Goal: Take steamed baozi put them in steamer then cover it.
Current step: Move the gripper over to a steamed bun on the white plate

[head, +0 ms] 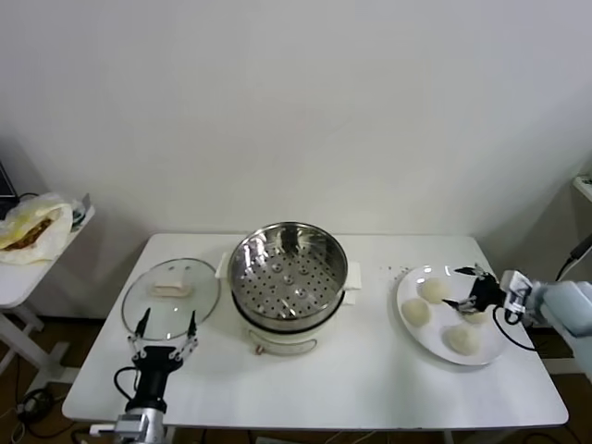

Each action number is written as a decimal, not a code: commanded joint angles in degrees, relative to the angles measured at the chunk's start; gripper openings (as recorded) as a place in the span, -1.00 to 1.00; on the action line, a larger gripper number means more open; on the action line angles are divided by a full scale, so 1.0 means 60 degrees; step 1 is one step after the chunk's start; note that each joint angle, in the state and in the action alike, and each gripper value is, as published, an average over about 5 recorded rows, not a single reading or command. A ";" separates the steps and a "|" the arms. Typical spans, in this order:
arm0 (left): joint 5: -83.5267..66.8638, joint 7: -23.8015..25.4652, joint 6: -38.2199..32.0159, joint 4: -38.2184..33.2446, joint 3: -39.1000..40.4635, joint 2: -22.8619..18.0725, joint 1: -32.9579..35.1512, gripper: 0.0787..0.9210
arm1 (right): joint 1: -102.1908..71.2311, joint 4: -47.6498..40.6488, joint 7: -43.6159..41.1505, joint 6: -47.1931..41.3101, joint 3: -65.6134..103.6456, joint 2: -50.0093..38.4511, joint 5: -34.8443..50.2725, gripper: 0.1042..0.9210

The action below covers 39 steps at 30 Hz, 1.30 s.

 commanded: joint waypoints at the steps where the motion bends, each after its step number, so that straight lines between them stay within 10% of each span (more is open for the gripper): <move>1: -0.0042 -0.0381 0.0212 -0.0003 -0.0009 -0.0003 -0.0036 0.77 | 0.5155 -0.1989 -0.2075 0.0286 -0.5936 -0.0480 -0.0822 0.76; 39: -0.0127 -0.0504 0.0435 -0.0218 -0.0295 0.0076 -0.0056 0.77 | 0.5426 -0.6515 -0.1674 0.1240 -0.6747 0.4319 -0.2091 0.76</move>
